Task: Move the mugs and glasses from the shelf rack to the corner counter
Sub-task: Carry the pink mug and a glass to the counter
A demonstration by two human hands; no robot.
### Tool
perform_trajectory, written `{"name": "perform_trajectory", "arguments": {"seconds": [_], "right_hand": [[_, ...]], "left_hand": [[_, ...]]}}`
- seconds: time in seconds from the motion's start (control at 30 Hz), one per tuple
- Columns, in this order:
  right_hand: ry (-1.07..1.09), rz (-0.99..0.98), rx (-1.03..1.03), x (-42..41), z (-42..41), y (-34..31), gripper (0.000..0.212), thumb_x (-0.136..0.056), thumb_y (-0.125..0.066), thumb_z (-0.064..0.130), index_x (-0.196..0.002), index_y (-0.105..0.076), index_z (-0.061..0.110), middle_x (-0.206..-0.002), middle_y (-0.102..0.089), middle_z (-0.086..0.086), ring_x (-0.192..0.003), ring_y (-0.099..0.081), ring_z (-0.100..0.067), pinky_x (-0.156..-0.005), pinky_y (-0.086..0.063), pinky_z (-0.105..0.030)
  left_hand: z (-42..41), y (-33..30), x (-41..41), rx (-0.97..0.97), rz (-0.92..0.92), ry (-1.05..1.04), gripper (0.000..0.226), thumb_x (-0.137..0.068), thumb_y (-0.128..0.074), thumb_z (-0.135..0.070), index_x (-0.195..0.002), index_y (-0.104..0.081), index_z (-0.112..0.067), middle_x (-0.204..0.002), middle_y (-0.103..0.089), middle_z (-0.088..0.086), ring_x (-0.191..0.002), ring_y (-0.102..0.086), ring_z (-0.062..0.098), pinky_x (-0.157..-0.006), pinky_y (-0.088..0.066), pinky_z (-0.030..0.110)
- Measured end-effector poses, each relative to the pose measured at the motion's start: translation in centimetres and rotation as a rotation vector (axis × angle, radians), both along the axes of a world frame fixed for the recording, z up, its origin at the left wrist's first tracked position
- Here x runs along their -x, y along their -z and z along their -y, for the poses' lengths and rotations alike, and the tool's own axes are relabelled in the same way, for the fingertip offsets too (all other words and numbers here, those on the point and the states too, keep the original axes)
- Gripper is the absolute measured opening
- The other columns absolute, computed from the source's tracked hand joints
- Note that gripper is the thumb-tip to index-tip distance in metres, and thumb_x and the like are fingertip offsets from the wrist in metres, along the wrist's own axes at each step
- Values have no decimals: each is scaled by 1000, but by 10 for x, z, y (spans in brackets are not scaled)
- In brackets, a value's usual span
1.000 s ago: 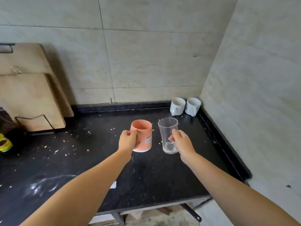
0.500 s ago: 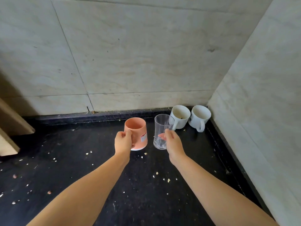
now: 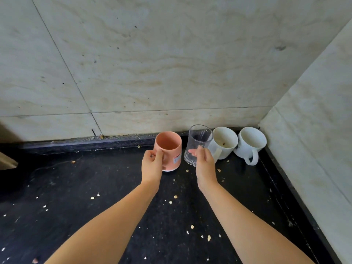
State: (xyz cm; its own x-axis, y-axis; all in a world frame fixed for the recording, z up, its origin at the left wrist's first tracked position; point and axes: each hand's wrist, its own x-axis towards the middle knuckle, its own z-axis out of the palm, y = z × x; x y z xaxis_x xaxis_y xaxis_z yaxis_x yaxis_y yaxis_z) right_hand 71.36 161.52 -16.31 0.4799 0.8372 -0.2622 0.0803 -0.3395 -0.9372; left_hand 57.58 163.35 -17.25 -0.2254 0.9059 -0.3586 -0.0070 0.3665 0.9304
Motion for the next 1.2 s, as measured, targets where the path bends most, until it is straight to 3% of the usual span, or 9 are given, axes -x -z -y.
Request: {"name": "perform_trajectory", "arguments": {"seconds": [0.2,0.3,0.4,0.53,0.67,0.83,0.93,1.03,1.2], "right_hand": [[-15,32,30,3,0,5,30,-99,-34,37,-87,-61,34,-95,-60,18,-90,-54,1,-65,-36,-12],[-21,32,39,5,1,9,34,-100,-32,35,-106,-63,21,-100,-59,10,-90,-54,-1,-73,-38,-17],[-15,60,37,8,2,5,35,-100,-33,31,-110,-62,14,-102,-59,6,-94,-53,-7,-84,-37,-25],[-31,105,103,4,3,-3,33,-100,-35,36,-110,-56,12,-96,-57,4,-79,-51,-2,-66,-38,-19],[-43,193,146,-5,18,-20,22,-99,-39,37,-100,-47,17,-81,-51,7,-72,-48,-2,-56,-32,-17],[-94,270,136,-16,35,-53,28,-99,-39,30,-114,-51,10,-97,-52,-1,-84,-49,-10,-59,-35,-17],[-190,423,63,-12,50,-81,23,-99,-40,26,-112,-54,11,-106,-58,-2,-88,-53,-8,-70,-42,-20],[-353,747,-108,-2,68,-101,19,-98,-44,22,-105,-57,10,-106,-61,-6,-97,-57,-18,-80,-51,-32],[-716,1300,-320,21,98,-125,28,-97,-42,28,-115,-56,12,-119,-60,-6,-108,-55,-25,-86,-49,-35]], "left_hand": [[-7,5,0,-19,0,3,20,-93,-49,-32,-85,-49,-13,-85,-60,5,-82,-59,22,-82,-54,45],[-9,9,4,-29,-12,14,17,-94,-48,-30,-84,-49,-16,-84,-62,2,-79,-62,18,-80,-55,42],[-7,14,8,-14,-6,15,15,-94,-46,-25,-85,-51,-15,-83,-63,2,-74,-64,15,-79,-56,38],[-9,14,14,39,-8,36,15,-95,-44,-24,-85,-51,-15,-84,-60,5,-80,-60,20,-83,-55,39],[-4,-4,20,62,-211,106,15,-94,-47,-28,-98,-51,-15,-95,-61,5,-87,-59,22,-78,-51,37],[6,-36,28,24,-476,83,17,-92,-43,-12,-103,-56,-8,-96,-61,9,-79,-55,21,-67,-45,33],[29,-60,34,-43,-538,170,17,-92,-41,-11,-101,-56,-8,-99,-61,11,-80,-55,23,-68,-44,33],[56,-82,43,-162,-682,271,16,-92,-41,-12,-97,-56,-10,-101,-60,9,-81,-55,22,-67,-44,34],[118,-111,73,-326,-1165,405,20,-93,-39,-17,-106,-54,-12,-106,-55,7,-98,-50,27,-78,-43,38]]}}
